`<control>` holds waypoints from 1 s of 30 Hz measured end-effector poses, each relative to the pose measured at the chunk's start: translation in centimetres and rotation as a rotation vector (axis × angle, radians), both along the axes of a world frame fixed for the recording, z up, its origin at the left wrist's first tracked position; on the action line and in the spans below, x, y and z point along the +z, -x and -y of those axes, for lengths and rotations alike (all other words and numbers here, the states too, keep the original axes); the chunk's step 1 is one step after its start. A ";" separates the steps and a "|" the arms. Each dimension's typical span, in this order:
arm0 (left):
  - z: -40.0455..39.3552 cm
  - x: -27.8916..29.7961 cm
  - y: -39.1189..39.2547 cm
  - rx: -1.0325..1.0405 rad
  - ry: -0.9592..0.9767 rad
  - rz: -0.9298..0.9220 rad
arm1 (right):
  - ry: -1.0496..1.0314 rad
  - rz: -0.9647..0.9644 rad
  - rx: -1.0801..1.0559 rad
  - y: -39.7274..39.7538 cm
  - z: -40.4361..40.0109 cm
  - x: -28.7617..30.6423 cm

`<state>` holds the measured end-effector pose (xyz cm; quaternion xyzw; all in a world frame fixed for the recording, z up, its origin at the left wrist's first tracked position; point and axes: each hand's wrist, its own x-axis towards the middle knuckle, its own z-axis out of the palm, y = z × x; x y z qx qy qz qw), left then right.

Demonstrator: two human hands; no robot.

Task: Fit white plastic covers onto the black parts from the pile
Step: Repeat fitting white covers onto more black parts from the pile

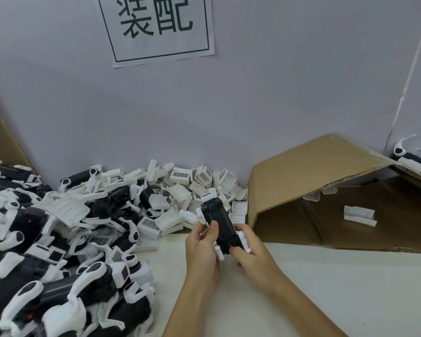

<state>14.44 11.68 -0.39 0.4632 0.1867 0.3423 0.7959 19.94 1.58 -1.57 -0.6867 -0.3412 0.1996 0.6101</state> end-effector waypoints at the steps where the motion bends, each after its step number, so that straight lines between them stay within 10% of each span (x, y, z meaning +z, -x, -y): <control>1: 0.0 0.0 0.0 -0.002 0.001 0.001 | -0.005 0.000 -0.001 0.0 0.0 0.0; 30: -0.3 -0.2 0.1 -0.017 -0.001 -0.002 | -0.024 0.008 0.010 -0.1 0.1 -0.1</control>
